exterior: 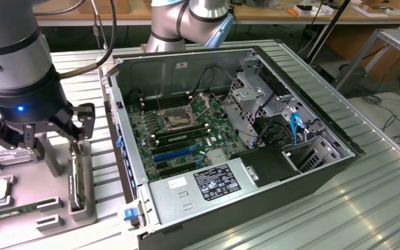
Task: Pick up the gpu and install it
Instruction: 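Pick up the gpu and move the gpu toward the slot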
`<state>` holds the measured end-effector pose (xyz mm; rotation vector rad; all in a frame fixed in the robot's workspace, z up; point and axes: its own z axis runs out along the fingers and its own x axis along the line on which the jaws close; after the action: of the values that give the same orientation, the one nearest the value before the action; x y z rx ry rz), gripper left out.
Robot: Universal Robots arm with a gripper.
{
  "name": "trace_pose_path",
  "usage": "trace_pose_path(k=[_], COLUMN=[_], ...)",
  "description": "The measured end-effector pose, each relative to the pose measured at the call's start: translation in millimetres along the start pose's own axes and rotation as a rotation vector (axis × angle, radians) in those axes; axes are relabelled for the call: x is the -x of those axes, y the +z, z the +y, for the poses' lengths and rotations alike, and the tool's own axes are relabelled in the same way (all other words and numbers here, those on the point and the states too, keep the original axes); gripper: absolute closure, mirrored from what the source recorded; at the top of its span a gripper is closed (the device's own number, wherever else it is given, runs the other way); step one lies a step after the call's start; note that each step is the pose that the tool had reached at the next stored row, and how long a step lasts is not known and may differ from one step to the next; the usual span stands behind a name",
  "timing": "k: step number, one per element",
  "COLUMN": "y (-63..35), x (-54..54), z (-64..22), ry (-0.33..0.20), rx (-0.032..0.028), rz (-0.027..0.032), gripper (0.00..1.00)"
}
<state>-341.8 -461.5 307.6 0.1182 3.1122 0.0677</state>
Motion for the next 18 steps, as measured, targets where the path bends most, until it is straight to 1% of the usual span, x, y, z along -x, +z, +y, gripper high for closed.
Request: trace_pose_path(k=[5,7,9,10,18], y=[19.1,22.7,28.7,31.0,49.9], x=[-0.5,-0.5,-0.2,-0.2,1.7], z=[-1.4,-3.2,-8.7,-9.6,-11.9], ry=[0.0,0.0,0.0,0.0,0.0], rx=[0.0,0.0,0.0,0.0003,0.0001], rz=[-0.0001,0.0001,0.0,-0.0003,-0.0001], gripper=[0.4,0.4,0.4,0.4,0.4])
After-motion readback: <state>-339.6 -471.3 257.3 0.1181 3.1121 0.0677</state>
